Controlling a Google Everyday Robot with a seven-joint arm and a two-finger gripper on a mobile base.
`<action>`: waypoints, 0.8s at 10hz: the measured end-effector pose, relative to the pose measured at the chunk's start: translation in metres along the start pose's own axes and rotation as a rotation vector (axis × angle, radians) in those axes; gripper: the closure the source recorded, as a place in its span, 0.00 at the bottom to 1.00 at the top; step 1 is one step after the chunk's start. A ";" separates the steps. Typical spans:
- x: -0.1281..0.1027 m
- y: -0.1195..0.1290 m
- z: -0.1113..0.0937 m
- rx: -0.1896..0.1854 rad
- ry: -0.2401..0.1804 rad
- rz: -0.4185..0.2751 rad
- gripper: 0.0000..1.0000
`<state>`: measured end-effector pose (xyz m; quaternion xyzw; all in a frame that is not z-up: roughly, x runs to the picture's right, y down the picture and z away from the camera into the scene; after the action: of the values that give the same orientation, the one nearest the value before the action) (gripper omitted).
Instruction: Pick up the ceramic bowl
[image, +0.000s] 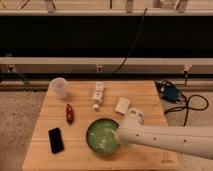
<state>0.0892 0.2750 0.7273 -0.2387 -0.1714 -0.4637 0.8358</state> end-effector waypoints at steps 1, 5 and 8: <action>0.000 -0.002 -0.005 0.003 -0.001 -0.004 1.00; 0.004 -0.002 -0.011 0.006 0.007 -0.018 1.00; 0.009 -0.002 -0.032 0.005 0.010 -0.025 1.00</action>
<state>0.0942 0.2505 0.7058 -0.2321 -0.1715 -0.4749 0.8314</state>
